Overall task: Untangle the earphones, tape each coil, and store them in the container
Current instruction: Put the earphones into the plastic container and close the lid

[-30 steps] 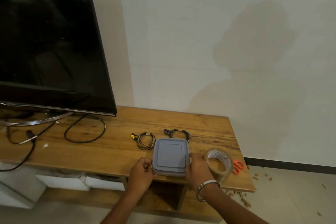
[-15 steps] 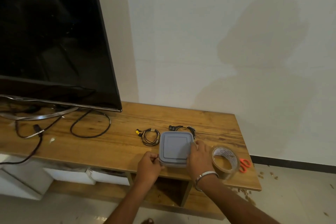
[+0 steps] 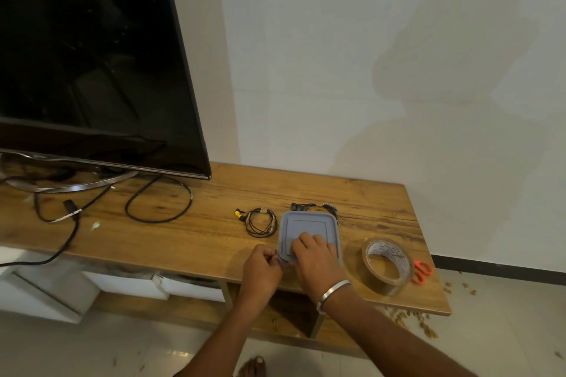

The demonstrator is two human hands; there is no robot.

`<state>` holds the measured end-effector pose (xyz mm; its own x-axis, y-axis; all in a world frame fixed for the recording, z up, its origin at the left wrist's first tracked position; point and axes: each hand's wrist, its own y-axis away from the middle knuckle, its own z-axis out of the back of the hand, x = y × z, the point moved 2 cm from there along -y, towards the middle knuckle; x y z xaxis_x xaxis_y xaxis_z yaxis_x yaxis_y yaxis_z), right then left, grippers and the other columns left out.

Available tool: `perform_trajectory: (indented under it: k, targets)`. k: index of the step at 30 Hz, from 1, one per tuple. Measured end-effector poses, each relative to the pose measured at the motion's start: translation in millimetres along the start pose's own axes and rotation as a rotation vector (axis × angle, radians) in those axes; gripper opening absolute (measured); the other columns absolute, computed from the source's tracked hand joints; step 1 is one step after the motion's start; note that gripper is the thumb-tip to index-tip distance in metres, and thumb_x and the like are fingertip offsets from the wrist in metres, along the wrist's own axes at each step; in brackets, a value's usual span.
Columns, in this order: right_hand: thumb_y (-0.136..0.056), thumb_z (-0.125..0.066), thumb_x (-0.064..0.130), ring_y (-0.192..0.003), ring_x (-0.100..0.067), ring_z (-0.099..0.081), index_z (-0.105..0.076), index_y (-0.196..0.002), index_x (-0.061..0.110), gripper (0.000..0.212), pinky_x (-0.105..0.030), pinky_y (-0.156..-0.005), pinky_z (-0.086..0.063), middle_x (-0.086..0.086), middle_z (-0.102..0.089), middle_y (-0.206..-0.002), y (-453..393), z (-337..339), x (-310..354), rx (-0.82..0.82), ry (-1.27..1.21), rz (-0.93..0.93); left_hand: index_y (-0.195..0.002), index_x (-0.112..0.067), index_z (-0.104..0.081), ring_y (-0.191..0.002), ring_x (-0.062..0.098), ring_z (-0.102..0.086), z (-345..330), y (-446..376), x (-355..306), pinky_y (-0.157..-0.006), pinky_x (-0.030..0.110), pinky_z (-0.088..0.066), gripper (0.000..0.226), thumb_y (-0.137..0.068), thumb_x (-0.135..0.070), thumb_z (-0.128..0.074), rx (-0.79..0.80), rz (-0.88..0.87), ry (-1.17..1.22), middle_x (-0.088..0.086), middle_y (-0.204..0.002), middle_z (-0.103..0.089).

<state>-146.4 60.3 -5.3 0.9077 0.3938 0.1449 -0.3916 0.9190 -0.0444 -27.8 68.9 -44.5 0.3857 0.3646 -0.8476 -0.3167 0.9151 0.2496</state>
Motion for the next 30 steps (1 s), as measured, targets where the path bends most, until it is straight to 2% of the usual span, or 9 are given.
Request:
perform_trajectory:
  k: [4,7,10,13,18,21,24,27,30]
  targets:
    - [-0.092,-0.049,0.024,-0.11,-0.025,-0.043,-0.048,-0.116,0.019,0.025,-0.04,-0.093,-0.038,-0.003,-0.045,-0.121,1.0,1.0,1.9,0.009,0.03,0.042,-0.1,-0.017,-0.058,-0.082,0.006,-0.057,0.3,-0.1,1.7,-0.058,0.015,-0.04,0.009,-0.094,-0.011,-0.055,0.017,-0.002,0.015,-0.006,-0.092,-0.06]
    - [-0.087,-0.055,0.037,-0.097,-0.026,-0.051,-0.055,-0.106,0.019,0.026,-0.041,-0.079,-0.044,-0.002,-0.052,-0.109,-1.5,-1.2,6.6,-0.023,0.04,0.024,-0.099,-0.017,-0.06,-0.081,0.006,-0.057,1.9,-0.7,3.6,-0.059,0.016,-0.04,0.009,-0.094,-0.011,-0.055,0.031,-0.001,0.037,-0.007,-0.089,-0.061]
    - [-0.078,-0.064,0.042,-0.082,-0.025,-0.056,-0.059,-0.095,0.021,0.027,-0.041,-0.067,-0.047,-0.002,-0.058,-0.096,-6.6,-3.9,11.0,-0.031,0.133,0.031,-0.097,-0.018,-0.064,-0.085,0.011,-0.062,5.3,-3.7,7.4,-0.068,0.022,-0.05,0.012,-0.093,-0.01,-0.056,0.076,0.015,0.06,-0.002,-0.094,-0.067]
    - [-0.088,-0.053,0.037,-0.091,-0.029,-0.054,-0.057,-0.104,0.017,0.027,-0.044,-0.075,-0.046,-0.005,-0.055,-0.104,-9.2,-3.2,13.8,-0.059,0.131,0.074,-0.092,-0.022,-0.064,-0.09,0.014,-0.065,9.0,-7.6,9.4,-0.081,0.032,-0.056,0.012,-0.093,-0.012,-0.058,0.119,0.026,0.095,0.001,-0.097,-0.07]
    - [-0.09,-0.053,0.029,-0.082,-0.028,-0.055,-0.06,-0.102,0.011,0.023,-0.04,-0.069,-0.048,-0.008,-0.059,-0.1,-11.9,-3.4,20.3,-0.024,0.226,0.162,-0.099,-0.021,-0.063,-0.09,0.011,-0.062,7.6,-9.1,11.7,-0.075,0.024,-0.052,0.009,-0.094,-0.015,-0.057,0.106,0.017,0.049,-0.002,-0.098,-0.067]
    - [-0.094,-0.044,0.029,-0.094,-0.031,-0.052,-0.053,-0.114,0.007,0.031,-0.041,-0.08,-0.045,-0.013,-0.053,-0.11,-15.3,-0.1,19.6,-0.008,0.196,0.176,-0.103,-0.019,-0.062,-0.086,0.005,-0.058,7.2,-7.1,10.6,-0.064,0.016,-0.044,0.011,-0.095,-0.016,-0.056,0.096,0.006,0.024,-0.006,-0.097,-0.063]
    - [-0.093,-0.041,0.034,-0.1,-0.028,-0.047,-0.05,-0.116,0.008,0.036,-0.039,-0.085,-0.042,-0.011,-0.049,-0.114,-15.4,11.9,14.2,-0.027,0.108,0.154,-0.102,-0.019,-0.062,-0.086,0.004,-0.058,8.0,-7.7,10.9,-0.065,0.016,-0.044,0.009,-0.095,-0.016,-0.057,0.094,-0.002,0.025,-0.006,-0.096,-0.063]
    - [-0.09,-0.043,0.036,-0.093,-0.021,-0.044,-0.05,-0.11,0.012,0.032,-0.032,-0.082,-0.041,-0.005,-0.048,-0.107,-10.2,26.4,2.4,-0.095,0.004,0.172,-0.099,-0.018,-0.062,-0.085,0.005,-0.06,9.0,-7.6,10.4,-0.063,0.016,-0.044,0.007,-0.093,-0.018,-0.061,0.093,-0.006,0.022,-0.004,-0.096,-0.065]
    - [-0.087,-0.039,0.036,-0.076,-0.016,-0.042,-0.044,-0.09,0.018,0.019,-0.028,-0.068,-0.042,0.0,-0.046,-0.087,-5.7,41.8,-13.1,-0.231,-0.118,0.136,-0.097,-0.018,-0.06,-0.082,0.003,-0.062,8.0,-6.8,9.4,-0.058,0.013,-0.042,0.006,-0.092,-0.016,-0.063,0.097,-0.008,0.044,-0.003,-0.093,-0.066]
